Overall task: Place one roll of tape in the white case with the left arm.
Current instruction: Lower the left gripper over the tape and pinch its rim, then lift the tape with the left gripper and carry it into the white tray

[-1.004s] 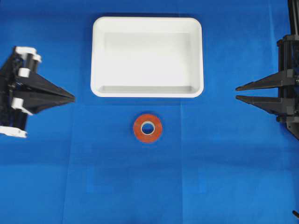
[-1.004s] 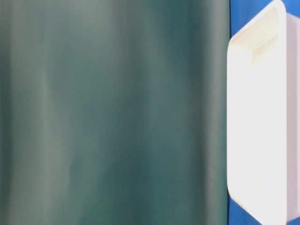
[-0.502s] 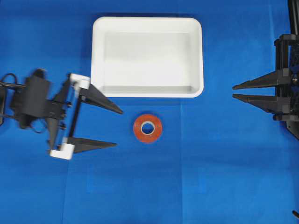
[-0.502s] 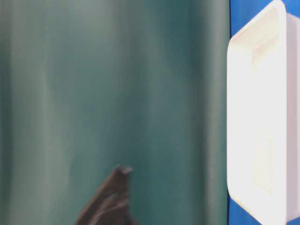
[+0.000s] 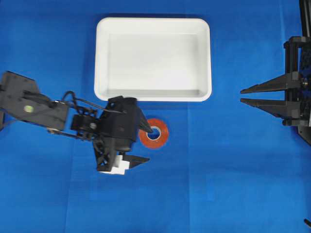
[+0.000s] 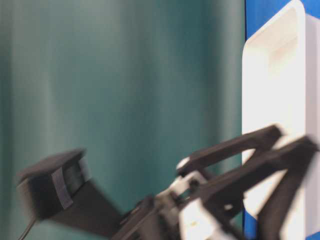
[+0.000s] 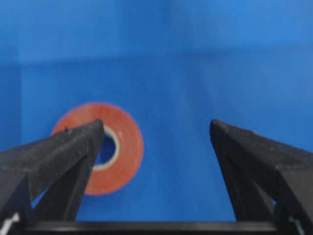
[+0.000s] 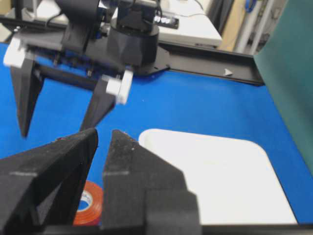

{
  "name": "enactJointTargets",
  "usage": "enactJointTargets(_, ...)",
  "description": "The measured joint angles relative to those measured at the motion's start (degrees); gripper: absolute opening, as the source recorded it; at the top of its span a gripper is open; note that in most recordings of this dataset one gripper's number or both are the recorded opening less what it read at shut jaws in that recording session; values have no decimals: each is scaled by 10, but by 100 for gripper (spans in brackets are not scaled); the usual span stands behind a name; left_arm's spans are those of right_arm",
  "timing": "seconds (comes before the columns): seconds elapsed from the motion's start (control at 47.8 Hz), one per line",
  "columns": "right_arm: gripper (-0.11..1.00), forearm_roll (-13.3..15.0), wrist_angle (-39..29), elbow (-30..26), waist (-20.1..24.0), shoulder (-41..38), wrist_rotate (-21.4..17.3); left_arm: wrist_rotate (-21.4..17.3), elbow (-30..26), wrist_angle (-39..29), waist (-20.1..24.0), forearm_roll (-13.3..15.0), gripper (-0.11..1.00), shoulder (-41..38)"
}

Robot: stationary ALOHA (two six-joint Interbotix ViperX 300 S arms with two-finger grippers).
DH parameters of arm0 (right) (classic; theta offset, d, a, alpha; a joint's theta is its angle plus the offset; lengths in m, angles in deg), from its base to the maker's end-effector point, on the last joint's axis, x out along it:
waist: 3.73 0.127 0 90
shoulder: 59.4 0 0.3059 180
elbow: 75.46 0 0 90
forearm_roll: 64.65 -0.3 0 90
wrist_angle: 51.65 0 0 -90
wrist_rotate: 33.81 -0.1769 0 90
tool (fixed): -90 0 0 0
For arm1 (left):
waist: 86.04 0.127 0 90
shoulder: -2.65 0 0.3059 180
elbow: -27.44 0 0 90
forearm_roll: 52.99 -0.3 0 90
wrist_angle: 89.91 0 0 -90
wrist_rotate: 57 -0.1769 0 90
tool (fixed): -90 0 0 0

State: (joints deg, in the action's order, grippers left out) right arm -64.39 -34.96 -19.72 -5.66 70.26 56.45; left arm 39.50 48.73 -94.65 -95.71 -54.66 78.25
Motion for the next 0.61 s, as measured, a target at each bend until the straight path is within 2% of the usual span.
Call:
enactJointTargets(0.146, -11, 0, -3, 0, 0, -5, 0, 0, -20, -26, 8, 0, 90, -39)
enactJointTargets(0.607, -11, 0, -9, 0, 0, -10, 1, 0, -66, -47, 8, 0, 90, -132)
